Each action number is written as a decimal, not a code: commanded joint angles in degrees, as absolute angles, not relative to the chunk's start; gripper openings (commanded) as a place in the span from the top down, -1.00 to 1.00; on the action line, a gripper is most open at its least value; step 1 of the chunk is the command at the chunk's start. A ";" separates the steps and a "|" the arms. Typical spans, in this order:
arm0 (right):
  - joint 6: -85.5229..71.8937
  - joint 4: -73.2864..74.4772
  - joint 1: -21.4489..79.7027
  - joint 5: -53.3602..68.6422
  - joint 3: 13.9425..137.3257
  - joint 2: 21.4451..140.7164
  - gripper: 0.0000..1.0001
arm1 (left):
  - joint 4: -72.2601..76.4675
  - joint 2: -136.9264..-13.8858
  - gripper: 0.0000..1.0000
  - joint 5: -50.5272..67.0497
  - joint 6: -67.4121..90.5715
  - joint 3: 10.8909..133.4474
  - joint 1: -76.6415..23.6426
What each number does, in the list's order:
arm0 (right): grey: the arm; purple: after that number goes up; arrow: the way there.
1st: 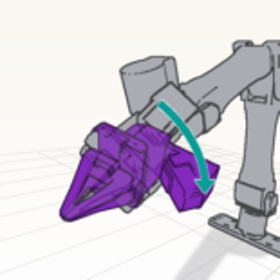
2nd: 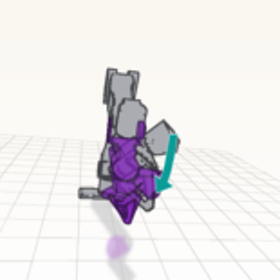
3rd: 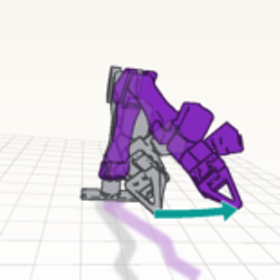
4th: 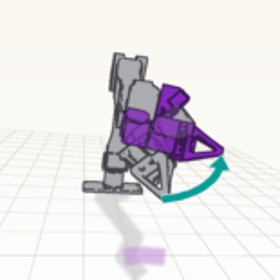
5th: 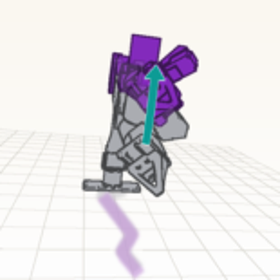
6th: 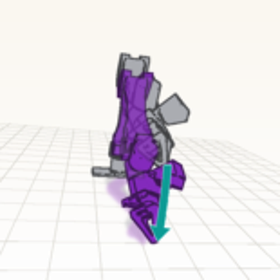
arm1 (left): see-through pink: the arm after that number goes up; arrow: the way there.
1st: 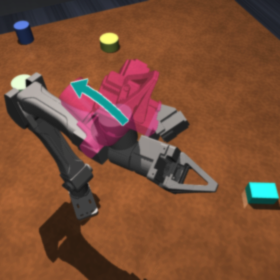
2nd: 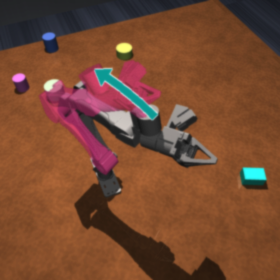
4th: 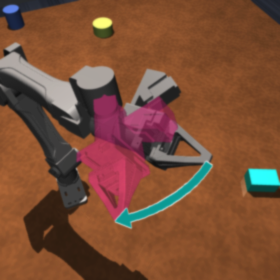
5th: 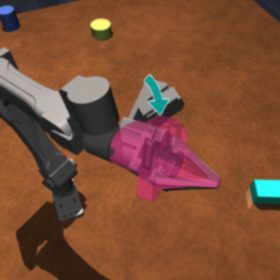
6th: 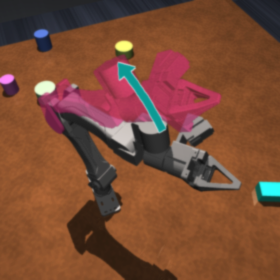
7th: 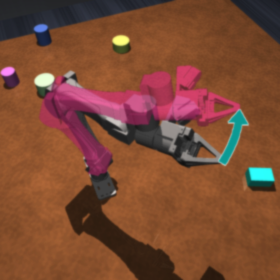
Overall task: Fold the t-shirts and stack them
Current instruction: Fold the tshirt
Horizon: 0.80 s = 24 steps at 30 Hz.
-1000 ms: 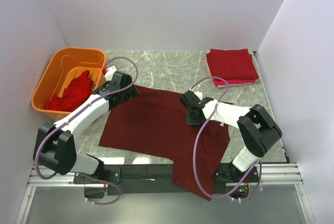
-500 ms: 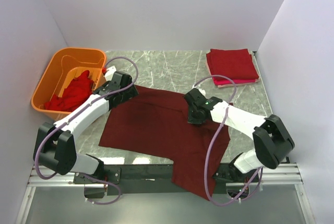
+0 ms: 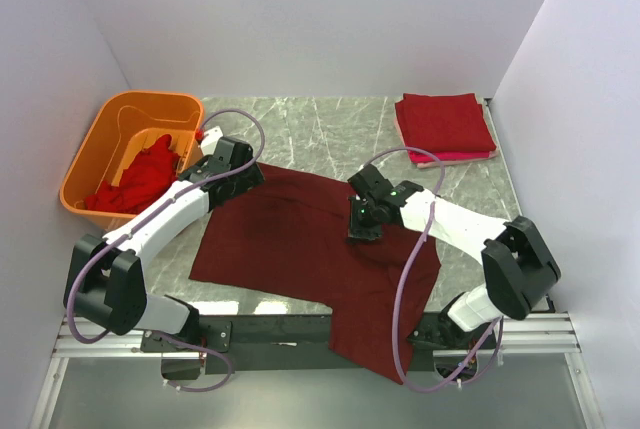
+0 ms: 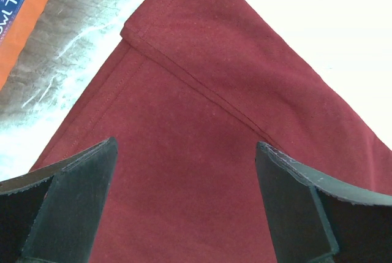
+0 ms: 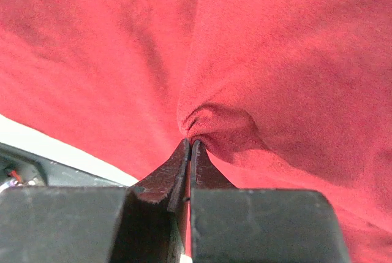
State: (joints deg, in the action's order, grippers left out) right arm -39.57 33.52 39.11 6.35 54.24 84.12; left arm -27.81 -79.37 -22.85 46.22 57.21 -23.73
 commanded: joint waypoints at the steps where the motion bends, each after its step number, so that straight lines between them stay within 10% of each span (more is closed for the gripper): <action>1: -41.83 33.22 39.64 9.85 57.74 86.22 1.00 | -27.95 -79.54 -0.99 -23.91 46.49 58.09 -23.91; 13: -45.18 26.90 39.64 13.27 60.47 88.33 0.60 | -27.69 -81.30 -0.99 -23.47 46.23 59.32 -23.91; 17: -44.21 25.74 39.64 13.37 61.78 86.92 -0.13 | -27.77 -82.26 -0.99 -23.20 46.05 60.29 -23.91; 24: -41.40 34.18 35.43 3.35 60.30 82.80 -0.36 | -26.64 -83.76 -0.99 -22.06 45.27 62.48 -23.91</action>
State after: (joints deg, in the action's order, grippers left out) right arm -43.07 30.44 38.44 9.56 60.31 87.57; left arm -28.25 -82.83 -22.74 46.15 59.31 -23.73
